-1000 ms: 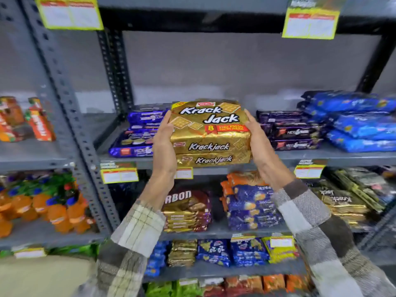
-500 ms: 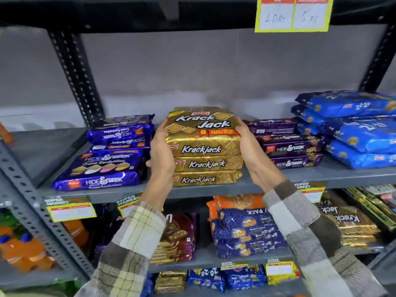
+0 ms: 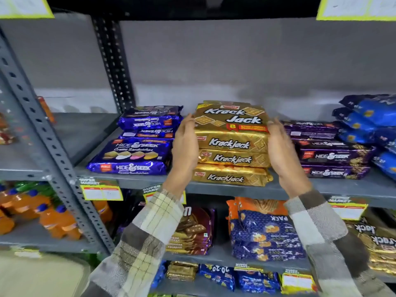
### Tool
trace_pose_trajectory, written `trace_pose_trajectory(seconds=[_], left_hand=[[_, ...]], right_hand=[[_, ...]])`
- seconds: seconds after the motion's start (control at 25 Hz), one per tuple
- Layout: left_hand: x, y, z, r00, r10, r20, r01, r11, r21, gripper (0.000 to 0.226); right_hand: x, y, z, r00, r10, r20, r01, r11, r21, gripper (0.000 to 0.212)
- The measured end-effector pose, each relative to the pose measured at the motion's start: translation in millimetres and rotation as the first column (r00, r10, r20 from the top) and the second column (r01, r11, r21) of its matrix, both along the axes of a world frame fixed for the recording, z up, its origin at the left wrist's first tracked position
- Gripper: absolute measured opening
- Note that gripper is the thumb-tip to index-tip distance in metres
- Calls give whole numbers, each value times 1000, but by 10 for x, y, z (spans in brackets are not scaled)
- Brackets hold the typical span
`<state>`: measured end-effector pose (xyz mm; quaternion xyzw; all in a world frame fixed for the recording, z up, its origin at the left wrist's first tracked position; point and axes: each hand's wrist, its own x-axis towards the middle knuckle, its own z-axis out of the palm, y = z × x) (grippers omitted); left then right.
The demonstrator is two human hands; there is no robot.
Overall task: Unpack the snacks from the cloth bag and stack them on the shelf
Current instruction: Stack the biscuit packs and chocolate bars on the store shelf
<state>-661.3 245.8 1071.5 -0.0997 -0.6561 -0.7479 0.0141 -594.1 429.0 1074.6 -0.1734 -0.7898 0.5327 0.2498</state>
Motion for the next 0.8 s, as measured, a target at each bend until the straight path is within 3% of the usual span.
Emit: trace_pose_trajectory(seconds=[0.04, 0.12, 0.2, 0.28, 0.44, 0.56, 0.64, 0.8], left_hand=[[66, -50, 26, 991, 75, -108, -85, 992, -92, 41], [228, -156, 79, 872, 234, -430, -377, 882, -284, 44], [352, -297, 121, 716, 234, -658, -555, 762, -333, 47], [375, -649, 74, 615, 227, -755, -671, 654, -350, 48], [499, -1712, -256, 517, 317, -795, -849, 312, -427, 49], [727, -2737, -659, 513, 414, -752, -839, 58, -540, 49], [926, -3464, -983, 504, 566, -652, -781, -22, -624, 49], [1337, -4716, -1727, 438, 787, -434, -665, -41, -746, 49]], right_hand=[[28, -62, 2, 986, -165, -20, 165, 965, 206, 62], [82, -336, 41, 912, -343, -224, 410, 745, 526, 62], [94, -749, 74, 876, -270, -400, 472, 650, 595, 59], [25, -1261, -14, 889, -63, -454, 359, 712, 604, 58], [-119, -2393, -320, 786, 416, -457, -63, 790, 610, 58], [-149, -3313, -668, 661, 653, -368, -300, 681, 668, 58], [-142, -3951, -949, 571, 779, -258, -471, 569, 674, 59], [-195, -5199, -1555, 432, 901, 19, -721, 333, 607, 65]])
